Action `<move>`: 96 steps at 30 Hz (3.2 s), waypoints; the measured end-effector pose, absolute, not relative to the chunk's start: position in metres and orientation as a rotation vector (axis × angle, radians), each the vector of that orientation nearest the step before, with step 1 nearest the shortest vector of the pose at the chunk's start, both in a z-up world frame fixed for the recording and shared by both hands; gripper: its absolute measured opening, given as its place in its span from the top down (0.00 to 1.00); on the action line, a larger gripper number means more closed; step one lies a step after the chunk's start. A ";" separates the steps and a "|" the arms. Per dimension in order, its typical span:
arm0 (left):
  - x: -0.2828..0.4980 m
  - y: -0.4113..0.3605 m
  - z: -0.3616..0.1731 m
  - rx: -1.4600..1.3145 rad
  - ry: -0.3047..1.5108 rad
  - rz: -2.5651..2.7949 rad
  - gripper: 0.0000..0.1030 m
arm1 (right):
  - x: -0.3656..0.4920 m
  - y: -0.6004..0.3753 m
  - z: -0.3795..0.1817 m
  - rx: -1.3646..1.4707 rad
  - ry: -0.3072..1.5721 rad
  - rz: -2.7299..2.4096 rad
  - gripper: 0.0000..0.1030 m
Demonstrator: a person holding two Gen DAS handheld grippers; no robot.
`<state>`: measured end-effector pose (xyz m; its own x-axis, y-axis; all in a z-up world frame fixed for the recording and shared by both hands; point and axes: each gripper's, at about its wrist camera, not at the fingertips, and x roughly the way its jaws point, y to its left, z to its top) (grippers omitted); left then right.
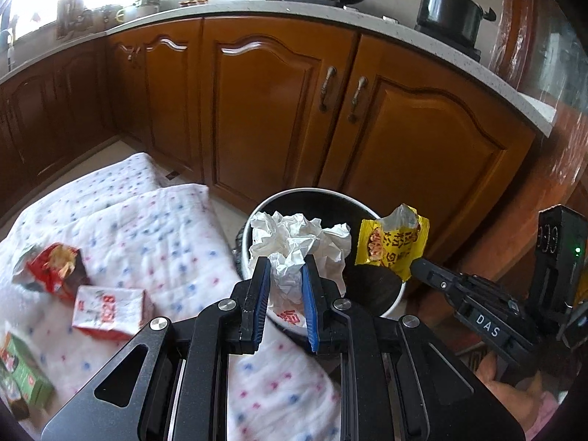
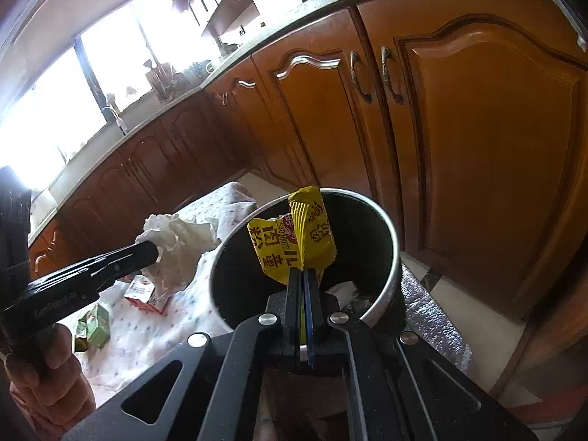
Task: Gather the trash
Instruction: 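Carry tissue and wrapper over the bin and open both tools, then grasp the white-and-red milk carton with the right tool and lift it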
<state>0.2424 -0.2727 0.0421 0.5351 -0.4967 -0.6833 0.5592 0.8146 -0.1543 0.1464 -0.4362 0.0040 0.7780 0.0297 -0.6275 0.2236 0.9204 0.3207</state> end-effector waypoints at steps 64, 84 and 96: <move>0.236 -0.053 -0.001 -0.070 0.857 -0.356 0.36 | 0.182 -0.280 0.000 0.137 0.740 0.299 0.22; 0.348 -0.072 0.010 -0.035 0.942 -0.341 0.36 | 0.279 -0.217 -0.032 -0.197 0.846 0.516 0.16; 0.359 -0.075 -0.006 -0.055 0.982 -0.311 0.36 | 0.273 -0.234 -0.057 -0.115 0.914 0.500 0.52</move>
